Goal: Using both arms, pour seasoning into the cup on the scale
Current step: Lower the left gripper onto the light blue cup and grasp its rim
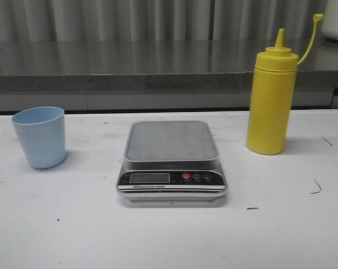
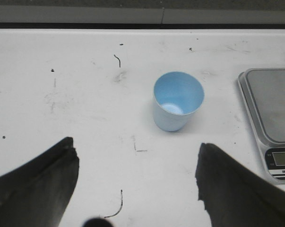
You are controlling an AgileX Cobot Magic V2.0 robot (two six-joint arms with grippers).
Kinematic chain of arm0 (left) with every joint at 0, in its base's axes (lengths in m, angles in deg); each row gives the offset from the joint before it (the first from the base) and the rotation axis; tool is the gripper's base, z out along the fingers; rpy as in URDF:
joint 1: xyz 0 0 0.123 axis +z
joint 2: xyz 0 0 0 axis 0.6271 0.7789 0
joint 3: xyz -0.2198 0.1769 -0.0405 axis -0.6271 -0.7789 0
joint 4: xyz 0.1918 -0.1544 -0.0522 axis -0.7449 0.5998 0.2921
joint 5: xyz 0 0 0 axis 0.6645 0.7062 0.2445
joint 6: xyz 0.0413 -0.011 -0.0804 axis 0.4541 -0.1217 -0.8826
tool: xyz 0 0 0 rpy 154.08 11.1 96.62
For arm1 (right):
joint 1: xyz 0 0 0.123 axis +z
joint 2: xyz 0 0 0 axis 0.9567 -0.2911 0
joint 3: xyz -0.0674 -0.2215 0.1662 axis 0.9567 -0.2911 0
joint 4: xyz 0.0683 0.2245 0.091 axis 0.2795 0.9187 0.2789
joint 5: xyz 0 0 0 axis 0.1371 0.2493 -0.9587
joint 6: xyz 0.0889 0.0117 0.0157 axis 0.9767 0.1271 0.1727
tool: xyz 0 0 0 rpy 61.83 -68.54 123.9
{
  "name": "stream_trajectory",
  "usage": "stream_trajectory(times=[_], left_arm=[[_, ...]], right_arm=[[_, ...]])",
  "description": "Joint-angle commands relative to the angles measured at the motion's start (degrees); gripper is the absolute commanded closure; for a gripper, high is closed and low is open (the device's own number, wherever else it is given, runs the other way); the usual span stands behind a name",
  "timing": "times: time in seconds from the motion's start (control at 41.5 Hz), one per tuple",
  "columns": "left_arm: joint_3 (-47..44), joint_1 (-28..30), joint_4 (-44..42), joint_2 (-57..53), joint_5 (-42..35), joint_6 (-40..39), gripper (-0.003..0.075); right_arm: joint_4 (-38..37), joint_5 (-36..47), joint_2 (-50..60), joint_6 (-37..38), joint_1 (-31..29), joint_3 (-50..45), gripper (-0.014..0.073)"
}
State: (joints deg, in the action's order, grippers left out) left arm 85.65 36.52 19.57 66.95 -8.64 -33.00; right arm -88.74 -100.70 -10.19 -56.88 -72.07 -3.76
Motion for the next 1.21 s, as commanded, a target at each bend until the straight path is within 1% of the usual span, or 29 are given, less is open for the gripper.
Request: stream_trajectory(times=[0.0,0.41,0.796,1.182], left_arm=[[5.3,-1.4,0.6,5.1,-2.1,0.1,0.0208],[21.5,-1.7,0.6,29.6,6.4,0.1,0.0208],[29.9,-1.9,0.8,46.3,6.1,0.1,0.0208],[34.2,-4.5,0.6,55.0,4.6,0.1,0.021]], right_arm=[[-0.9,3.4,-0.4,-0.7,-0.2,1.6,0.0021],[-0.9,3.4,-0.4,-0.7,-0.2,1.6,0.0021],[-0.9,3.4,-0.4,-0.7,-0.2,1.6,0.0021],[-0.9,3.4,-0.4,-0.7,-0.2,1.6,0.0021]])
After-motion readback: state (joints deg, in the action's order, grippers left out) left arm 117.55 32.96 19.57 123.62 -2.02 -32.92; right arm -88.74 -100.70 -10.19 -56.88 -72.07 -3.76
